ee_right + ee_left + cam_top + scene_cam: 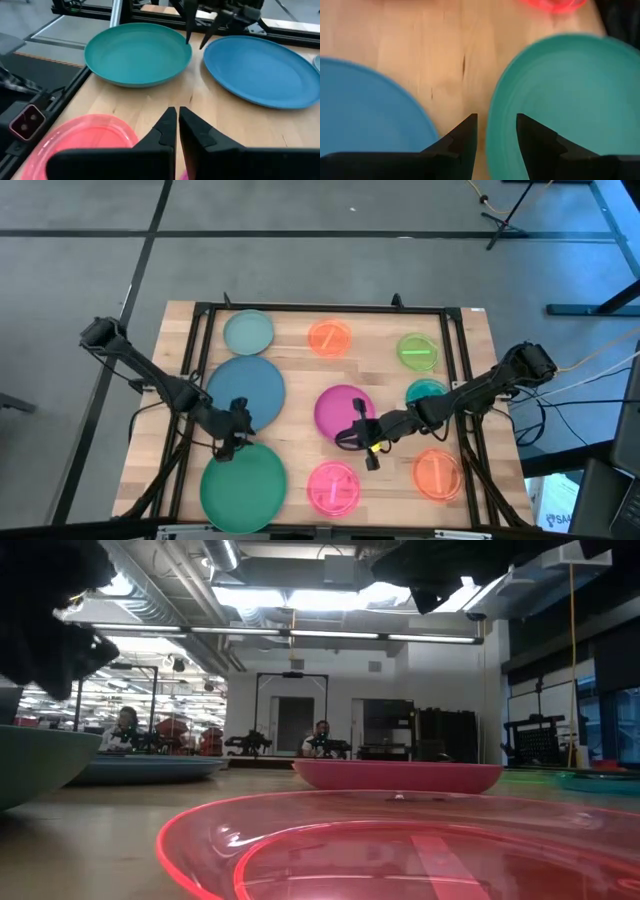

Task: Stack plastic plates
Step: Stack the big green plate on top of the big blue plate

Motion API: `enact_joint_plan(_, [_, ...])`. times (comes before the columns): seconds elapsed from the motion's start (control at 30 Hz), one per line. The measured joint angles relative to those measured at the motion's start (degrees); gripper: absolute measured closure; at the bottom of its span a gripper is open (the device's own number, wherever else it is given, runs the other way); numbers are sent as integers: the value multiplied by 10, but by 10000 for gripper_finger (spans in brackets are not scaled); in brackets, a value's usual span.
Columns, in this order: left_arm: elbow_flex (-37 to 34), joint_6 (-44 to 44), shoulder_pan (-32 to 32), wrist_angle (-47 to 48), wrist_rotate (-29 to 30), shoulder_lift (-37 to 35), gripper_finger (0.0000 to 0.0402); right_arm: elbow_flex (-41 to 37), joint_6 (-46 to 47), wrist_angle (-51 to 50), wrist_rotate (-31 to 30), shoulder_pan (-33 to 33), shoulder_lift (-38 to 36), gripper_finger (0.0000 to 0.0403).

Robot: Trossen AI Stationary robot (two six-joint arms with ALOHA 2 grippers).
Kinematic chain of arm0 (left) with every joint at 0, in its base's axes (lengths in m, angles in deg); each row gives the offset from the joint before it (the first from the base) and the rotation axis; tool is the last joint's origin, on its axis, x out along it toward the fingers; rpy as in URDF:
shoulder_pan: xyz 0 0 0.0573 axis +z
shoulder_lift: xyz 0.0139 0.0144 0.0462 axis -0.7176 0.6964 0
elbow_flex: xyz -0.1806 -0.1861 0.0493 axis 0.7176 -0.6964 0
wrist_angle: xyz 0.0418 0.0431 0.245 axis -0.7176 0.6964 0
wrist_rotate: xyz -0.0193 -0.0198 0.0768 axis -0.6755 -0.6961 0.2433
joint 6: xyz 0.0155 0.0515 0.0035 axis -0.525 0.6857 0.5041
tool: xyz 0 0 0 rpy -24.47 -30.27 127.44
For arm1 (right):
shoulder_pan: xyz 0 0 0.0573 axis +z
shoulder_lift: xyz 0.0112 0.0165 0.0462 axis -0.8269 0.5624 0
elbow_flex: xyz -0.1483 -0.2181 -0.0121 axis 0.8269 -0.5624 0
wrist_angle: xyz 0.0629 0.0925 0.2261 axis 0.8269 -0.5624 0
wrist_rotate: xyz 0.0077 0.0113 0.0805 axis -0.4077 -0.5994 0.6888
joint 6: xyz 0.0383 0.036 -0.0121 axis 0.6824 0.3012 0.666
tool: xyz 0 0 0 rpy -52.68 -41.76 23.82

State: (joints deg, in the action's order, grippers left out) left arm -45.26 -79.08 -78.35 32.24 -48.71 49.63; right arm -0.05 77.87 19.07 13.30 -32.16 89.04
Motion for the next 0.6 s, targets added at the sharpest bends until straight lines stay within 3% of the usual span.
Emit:
enact_joint_plan(0.3, [0,-1,1,1,-1,79,273,0,0,5,5,0,0,389])
enact_joint_plan(0.6, [0,-1,1,-9,-53,115,286,0,0,5,5,0,0,389])
